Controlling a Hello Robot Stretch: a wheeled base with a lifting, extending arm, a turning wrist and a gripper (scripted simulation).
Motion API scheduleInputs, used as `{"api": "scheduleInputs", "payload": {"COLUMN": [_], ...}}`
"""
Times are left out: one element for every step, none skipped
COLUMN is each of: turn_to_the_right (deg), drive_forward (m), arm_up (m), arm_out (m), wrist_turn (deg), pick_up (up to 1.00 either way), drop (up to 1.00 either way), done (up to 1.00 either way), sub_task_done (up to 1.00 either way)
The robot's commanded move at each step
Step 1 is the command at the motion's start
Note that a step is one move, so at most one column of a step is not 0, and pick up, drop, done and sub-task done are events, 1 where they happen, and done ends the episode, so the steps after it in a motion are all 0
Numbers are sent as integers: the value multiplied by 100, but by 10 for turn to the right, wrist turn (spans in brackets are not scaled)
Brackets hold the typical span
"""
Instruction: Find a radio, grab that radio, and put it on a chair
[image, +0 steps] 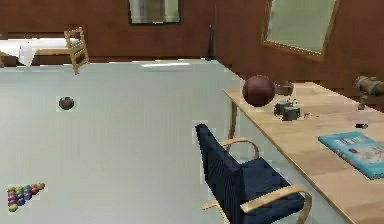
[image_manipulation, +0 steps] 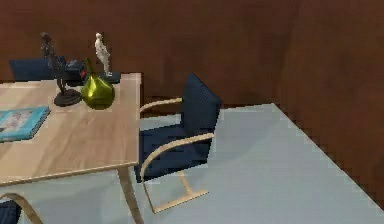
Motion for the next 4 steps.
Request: {"api": "scheduleInputs", "payload": {"turn_to_the_right": [-450, -150, 450, 30], "drive_forward": [0, 0, 0, 0], "arm_up": [0, 0, 0, 0], "arm_out": [0, 0, 0, 0], "wrist_turn": [0, 0, 0, 0], "pick_up": [0, 0, 0, 0], "drop": [0, 0, 0, 0], "done": [0, 0, 0, 0], "sub_task_done": [0, 0, 0, 0]}}
